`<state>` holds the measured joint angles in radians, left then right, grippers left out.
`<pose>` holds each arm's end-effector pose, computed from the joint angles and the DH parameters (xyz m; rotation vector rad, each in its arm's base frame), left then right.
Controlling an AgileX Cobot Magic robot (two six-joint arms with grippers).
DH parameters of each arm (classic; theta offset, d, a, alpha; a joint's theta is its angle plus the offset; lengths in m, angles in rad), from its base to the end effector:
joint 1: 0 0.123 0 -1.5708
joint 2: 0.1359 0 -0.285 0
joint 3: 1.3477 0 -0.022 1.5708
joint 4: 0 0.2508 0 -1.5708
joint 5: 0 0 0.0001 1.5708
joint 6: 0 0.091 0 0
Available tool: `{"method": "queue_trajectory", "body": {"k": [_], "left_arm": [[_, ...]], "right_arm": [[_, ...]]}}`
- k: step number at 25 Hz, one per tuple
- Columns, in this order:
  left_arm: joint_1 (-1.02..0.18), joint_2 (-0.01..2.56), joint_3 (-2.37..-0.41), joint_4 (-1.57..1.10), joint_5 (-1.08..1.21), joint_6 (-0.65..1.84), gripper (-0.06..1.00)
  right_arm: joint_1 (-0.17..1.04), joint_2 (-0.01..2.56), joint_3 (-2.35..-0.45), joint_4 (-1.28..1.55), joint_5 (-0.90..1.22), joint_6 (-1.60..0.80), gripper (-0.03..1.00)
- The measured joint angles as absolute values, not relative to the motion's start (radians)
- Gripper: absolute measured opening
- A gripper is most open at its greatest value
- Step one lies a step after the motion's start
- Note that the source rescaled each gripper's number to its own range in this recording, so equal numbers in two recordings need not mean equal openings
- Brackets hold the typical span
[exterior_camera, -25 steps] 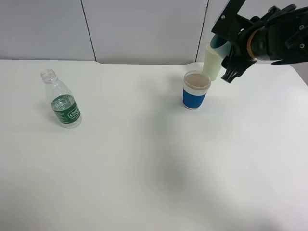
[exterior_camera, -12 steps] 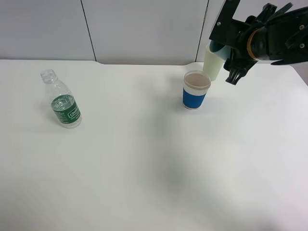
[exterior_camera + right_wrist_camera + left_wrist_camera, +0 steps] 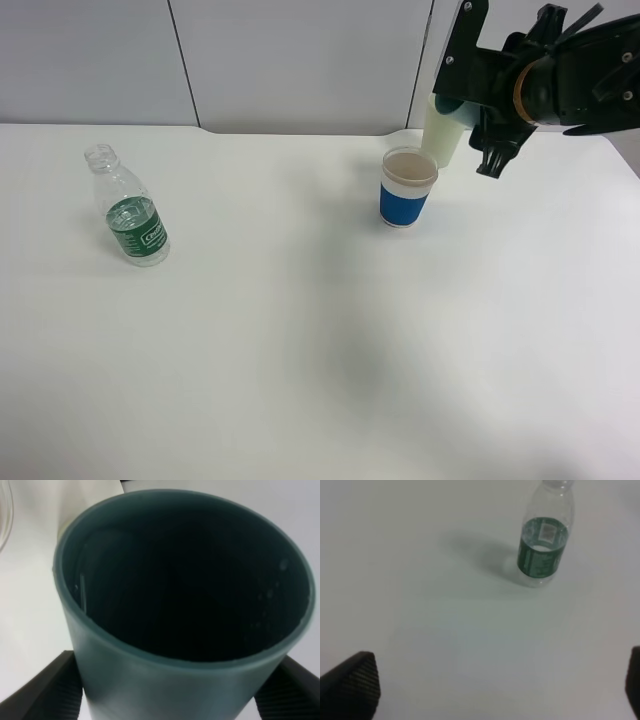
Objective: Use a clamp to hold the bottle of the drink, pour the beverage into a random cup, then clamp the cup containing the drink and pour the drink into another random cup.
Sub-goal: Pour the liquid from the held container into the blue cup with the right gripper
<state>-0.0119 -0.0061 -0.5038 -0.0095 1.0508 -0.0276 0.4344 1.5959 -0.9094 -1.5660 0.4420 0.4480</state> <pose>-0.0058 -0.0007 0.2791 -0.0155 2.0246 -0.0363 0.3185 0.1047 0.2345 -1.3687 1.7701 -0.8622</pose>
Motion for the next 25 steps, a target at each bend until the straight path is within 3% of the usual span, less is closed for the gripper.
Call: {"method": "queue_trajectory", "body": {"k": [25], "left_arm": [[-0.012,-0.006,-0.504,-0.009,1.051,-0.028,1.00]], "right_arm": [[0.434,1.596,-0.909,-1.630,0.440,0.367,0.02]]}}
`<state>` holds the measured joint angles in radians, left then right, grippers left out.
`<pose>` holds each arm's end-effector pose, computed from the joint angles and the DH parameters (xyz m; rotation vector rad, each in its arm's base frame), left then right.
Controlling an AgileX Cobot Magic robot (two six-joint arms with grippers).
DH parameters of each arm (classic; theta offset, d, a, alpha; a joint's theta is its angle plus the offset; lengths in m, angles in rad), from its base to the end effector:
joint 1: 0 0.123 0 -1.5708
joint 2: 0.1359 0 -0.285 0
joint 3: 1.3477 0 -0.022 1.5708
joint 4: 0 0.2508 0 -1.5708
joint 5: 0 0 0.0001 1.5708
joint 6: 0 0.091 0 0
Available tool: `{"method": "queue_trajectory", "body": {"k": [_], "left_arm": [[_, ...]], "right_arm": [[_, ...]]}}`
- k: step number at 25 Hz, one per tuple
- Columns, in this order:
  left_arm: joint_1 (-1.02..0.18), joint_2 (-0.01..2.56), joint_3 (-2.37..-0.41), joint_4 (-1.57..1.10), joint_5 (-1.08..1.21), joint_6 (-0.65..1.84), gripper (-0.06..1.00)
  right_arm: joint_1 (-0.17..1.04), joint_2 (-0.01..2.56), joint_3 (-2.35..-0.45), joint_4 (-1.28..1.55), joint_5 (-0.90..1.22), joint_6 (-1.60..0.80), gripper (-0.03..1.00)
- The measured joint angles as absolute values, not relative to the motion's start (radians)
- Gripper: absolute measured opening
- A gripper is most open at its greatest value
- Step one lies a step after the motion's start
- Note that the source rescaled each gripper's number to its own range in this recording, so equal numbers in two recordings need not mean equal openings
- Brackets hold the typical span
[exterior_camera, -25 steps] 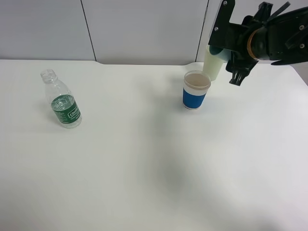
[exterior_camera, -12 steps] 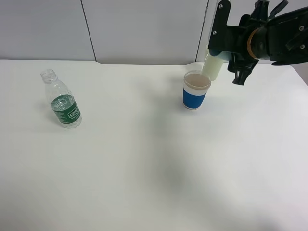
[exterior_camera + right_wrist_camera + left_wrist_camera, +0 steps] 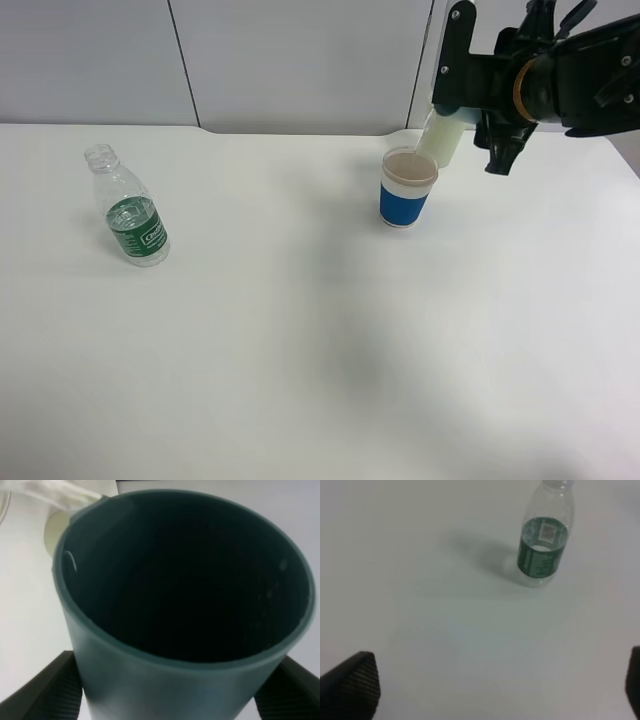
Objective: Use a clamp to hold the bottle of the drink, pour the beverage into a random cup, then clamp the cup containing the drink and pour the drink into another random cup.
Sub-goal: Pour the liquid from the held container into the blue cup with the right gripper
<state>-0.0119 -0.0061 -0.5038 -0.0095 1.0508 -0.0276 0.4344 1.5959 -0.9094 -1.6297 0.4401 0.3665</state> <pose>-0.0058 -0.0007 0.2791 -0.0155 2.0246 -0.0363 0.3197 0.1056 0.2365 -1.4919 1.6650 -0.9440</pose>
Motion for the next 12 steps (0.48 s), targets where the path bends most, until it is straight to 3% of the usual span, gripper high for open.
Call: {"method": "queue_trajectory", "body": {"k": [12], "left_arm": [[-0.012,-0.006,-0.504,-0.009,1.051,-0.028,1.00]], "right_arm": [[0.434,1.596,-0.909,-1.638,0.438,0.289,0.02]]}}
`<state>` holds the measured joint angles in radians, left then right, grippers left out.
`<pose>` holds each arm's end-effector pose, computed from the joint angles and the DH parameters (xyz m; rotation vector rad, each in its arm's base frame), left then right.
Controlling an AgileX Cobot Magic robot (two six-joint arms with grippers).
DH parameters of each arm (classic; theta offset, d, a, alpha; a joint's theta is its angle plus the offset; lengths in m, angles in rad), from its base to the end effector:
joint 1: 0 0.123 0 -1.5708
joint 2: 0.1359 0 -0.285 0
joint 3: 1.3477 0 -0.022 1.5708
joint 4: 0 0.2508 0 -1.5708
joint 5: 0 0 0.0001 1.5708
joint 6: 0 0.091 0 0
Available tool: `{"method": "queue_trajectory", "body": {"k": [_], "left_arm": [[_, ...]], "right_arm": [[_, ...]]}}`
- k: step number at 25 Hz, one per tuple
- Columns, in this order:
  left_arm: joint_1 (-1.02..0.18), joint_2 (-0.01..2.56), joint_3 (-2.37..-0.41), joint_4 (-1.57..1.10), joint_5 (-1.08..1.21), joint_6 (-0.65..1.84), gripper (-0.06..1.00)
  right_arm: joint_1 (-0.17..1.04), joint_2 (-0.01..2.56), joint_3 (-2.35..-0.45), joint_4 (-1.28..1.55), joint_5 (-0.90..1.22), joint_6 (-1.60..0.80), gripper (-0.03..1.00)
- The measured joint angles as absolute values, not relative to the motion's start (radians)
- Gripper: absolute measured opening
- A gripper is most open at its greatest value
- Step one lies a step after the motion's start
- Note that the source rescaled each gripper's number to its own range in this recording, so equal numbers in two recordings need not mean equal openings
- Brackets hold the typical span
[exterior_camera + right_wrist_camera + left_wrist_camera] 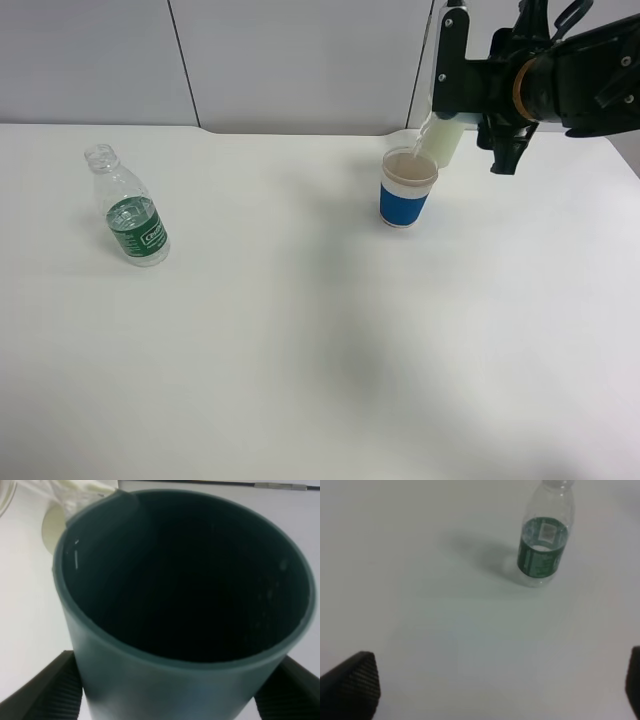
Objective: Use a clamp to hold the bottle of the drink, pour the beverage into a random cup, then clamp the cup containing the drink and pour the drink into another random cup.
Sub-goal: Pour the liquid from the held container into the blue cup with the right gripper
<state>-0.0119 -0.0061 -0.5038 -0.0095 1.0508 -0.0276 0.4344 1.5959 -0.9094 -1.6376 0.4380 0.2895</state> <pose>-0.0058 -0.0007 0.2791 -0.0155 2.0246 -0.0363 0.3198 0.1058 0.2367 -1.5715 1.6090 -0.9877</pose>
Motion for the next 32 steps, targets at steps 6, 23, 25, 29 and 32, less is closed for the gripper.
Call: {"method": "queue_trajectory", "body": {"k": [6,23,25,29,32], "left_arm": [[-0.012,-0.006,-0.504,-0.009,1.051,-0.028,1.00],[-0.012,-0.006,-0.504,-0.009,1.051,-0.028,1.00],[-0.012,-0.006,-0.504,-0.009,1.051,-0.028,1.00],[-0.012,-0.006,-0.504,-0.009,1.051,-0.028,1.00],[-0.012,-0.006,-0.504,-0.009,1.051,-0.028,1.00]], "right_arm": [[0.434,1.596,-0.909,-1.652,0.434,0.282,0.02],[0.434,1.596,-0.909,-1.731,0.433,0.266,0.02],[0.434,1.596,-0.909,-1.731,0.433,0.254,0.02],[0.434,1.596,-0.909,-1.731,0.433,0.245,0.02],[0.434,1.596,-0.909,-1.731,0.433,0.244,0.02]]}}
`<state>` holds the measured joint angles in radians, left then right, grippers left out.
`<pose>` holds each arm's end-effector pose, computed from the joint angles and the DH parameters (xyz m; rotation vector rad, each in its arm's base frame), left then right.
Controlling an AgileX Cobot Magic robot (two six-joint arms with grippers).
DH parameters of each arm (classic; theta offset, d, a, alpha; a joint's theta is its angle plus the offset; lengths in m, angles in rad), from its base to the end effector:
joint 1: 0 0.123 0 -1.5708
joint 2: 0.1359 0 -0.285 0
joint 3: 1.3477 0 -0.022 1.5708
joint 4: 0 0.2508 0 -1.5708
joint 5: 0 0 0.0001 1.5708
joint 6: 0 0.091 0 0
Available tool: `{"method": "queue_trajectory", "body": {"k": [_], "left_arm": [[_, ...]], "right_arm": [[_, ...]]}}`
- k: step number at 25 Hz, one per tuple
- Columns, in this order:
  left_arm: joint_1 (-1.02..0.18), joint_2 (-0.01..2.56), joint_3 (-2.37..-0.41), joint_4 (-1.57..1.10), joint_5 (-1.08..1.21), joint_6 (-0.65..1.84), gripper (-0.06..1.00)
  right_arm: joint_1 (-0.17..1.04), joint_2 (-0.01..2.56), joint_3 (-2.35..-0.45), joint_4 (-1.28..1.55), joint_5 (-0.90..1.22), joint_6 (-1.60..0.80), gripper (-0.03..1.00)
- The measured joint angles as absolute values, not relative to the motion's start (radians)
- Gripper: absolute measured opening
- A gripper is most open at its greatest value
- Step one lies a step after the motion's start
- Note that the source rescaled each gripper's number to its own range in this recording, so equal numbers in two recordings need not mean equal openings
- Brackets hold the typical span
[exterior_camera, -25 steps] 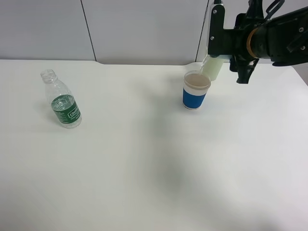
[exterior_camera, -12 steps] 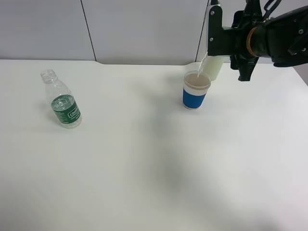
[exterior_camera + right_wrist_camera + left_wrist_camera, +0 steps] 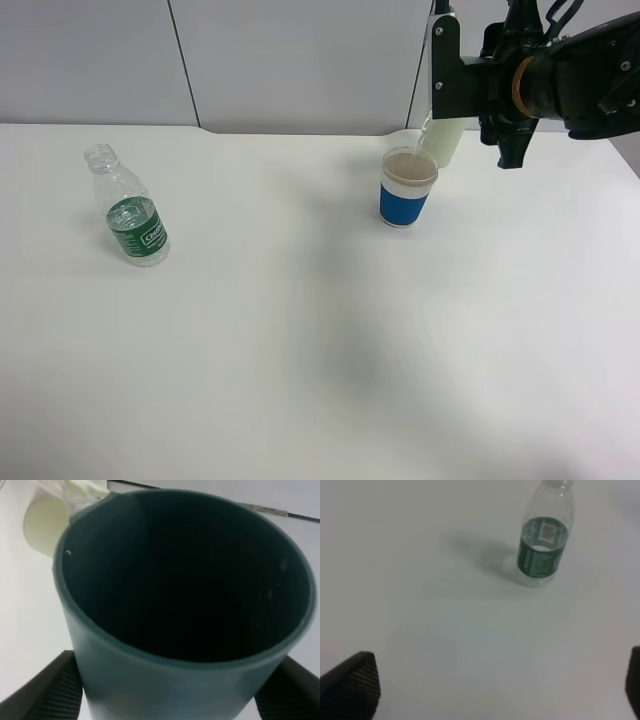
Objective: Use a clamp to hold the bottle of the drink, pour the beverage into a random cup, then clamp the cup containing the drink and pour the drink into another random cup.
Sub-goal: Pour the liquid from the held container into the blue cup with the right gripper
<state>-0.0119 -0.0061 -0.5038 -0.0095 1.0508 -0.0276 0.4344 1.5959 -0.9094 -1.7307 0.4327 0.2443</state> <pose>-0.0058 -0.0007 0.2791 -0.0155 2.0246 -0.0363 0.3214 0.1075 0.2395 -1.6715 1.4856 -1.0643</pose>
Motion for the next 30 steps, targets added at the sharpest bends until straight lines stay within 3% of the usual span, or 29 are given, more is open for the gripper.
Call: {"method": "queue_trajectory", "body": {"k": [30], "left_arm": [[-0.012,-0.006,-0.504,-0.009,1.051,-0.028,1.00]], "right_arm": [[0.436,1.596,-0.909,-1.732,0.420,0.067,0.02]]}}
